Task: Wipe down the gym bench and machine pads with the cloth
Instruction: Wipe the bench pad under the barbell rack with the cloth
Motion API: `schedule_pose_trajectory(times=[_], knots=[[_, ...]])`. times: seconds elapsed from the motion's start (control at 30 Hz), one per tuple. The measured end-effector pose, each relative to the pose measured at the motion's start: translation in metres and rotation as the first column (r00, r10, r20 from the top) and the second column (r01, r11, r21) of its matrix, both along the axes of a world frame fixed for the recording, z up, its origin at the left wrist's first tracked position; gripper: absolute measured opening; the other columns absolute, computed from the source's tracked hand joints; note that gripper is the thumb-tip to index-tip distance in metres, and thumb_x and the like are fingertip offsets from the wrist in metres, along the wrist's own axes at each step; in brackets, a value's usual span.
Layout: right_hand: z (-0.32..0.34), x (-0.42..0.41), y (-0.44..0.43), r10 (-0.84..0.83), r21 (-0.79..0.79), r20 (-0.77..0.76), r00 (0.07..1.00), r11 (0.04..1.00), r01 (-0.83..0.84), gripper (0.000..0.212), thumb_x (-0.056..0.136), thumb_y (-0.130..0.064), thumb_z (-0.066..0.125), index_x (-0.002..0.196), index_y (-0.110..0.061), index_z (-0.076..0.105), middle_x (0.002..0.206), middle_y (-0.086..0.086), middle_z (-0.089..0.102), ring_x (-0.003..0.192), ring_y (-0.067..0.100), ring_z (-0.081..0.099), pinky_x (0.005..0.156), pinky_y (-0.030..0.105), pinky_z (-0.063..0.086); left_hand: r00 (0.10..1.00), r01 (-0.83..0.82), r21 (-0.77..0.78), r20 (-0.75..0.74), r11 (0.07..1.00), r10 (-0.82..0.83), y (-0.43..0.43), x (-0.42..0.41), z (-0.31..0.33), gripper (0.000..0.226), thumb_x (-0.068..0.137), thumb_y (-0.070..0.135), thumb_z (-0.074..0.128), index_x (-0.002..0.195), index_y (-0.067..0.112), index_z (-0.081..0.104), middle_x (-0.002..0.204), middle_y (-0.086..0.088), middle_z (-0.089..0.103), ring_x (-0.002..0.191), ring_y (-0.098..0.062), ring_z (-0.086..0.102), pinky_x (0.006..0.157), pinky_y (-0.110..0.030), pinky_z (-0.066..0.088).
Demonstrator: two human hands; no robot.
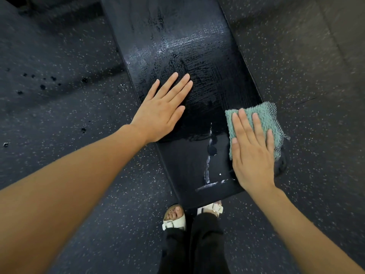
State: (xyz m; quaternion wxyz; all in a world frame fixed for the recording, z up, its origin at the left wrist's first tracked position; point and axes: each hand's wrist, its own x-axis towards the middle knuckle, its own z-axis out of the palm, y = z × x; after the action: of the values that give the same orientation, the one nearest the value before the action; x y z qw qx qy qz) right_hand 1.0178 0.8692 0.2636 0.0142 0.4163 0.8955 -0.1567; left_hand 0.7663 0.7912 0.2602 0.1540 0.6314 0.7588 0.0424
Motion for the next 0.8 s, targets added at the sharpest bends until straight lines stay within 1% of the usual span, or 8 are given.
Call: schedule_pose_trajectory(times=[0.1, 0.23, 0.43, 0.63, 0.8], knots=[[-0.002, -0.020, 0.010, -0.049, 0.000, -0.027, 0.998, 0.999, 0.049, 0.056, 0.102, -0.032, 0.014, 0.158, -0.029, 0.015, 0.164, -0.013, 0.011, 0.153, 0.015, 0.004, 0.120, 0.046, 0.003, 1.000, 0.016, 0.011, 0.009, 1.000, -0.016, 0.000, -0.001, 0.000, 0.059, 0.103, 0.040, 0.012, 0.159, 0.022, 0.006, 0.166, 0.007, 0.001, 0.153, -0.016, -0.006, 0.121, -0.037, -0.010], [-0.004, -0.031, 0.012, -0.075, 0.015, -0.047, 0.996, 0.997, 0.076, 0.056, 0.102, -0.032, 0.014, 0.158, -0.027, 0.015, 0.165, -0.011, 0.012, 0.153, 0.018, 0.005, 0.120, 0.047, 0.002, 1.000, 0.022, 0.025, 0.015, 0.999, -0.022, -0.002, -0.003, -0.001, 0.058, 0.104, 0.038, 0.014, 0.159, 0.022, 0.007, 0.166, 0.007, 0.002, 0.153, -0.016, -0.005, 0.121, -0.037, -0.009], [0.000, -0.033, -0.018, -0.095, -0.016, -0.063, 0.994, 0.995, 0.094, 0.056, 0.102, -0.032, 0.016, 0.158, -0.025, 0.015, 0.165, -0.010, 0.010, 0.153, 0.018, 0.003, 0.121, 0.047, 0.000, 0.999, 0.027, 0.019, 0.025, 0.999, -0.027, -0.001, -0.003, 0.000, 0.060, 0.102, 0.040, 0.012, 0.159, 0.022, 0.008, 0.166, 0.007, 0.002, 0.153, -0.017, -0.004, 0.121, -0.039, -0.007], [0.002, -0.045, -0.063, 0.017, -0.011, -0.054, 0.998, 1.000, -0.018, 0.055, 0.103, -0.030, 0.021, 0.157, -0.024, 0.022, 0.164, -0.009, 0.016, 0.153, 0.020, 0.008, 0.121, 0.051, 0.006, 0.999, 0.027, 0.018, 0.019, 0.999, -0.028, 0.000, -0.002, 0.000, 0.060, 0.102, 0.040, 0.013, 0.159, 0.021, 0.010, 0.166, 0.006, 0.005, 0.153, -0.018, -0.002, 0.122, -0.041, -0.004], [0.003, -0.046, -0.077, 0.201, 0.007, -0.034, 0.979, 0.980, -0.201, 0.054, 0.102, -0.029, 0.025, 0.156, -0.025, 0.026, 0.163, -0.010, 0.022, 0.152, 0.019, 0.015, 0.121, 0.049, 0.013, 1.000, 0.027, 0.033, 0.015, 0.999, -0.027, -0.001, -0.002, -0.001, 0.059, 0.102, 0.038, 0.015, 0.159, 0.020, 0.013, 0.166, 0.006, 0.007, 0.153, -0.018, 0.000, 0.122, -0.042, -0.002]])
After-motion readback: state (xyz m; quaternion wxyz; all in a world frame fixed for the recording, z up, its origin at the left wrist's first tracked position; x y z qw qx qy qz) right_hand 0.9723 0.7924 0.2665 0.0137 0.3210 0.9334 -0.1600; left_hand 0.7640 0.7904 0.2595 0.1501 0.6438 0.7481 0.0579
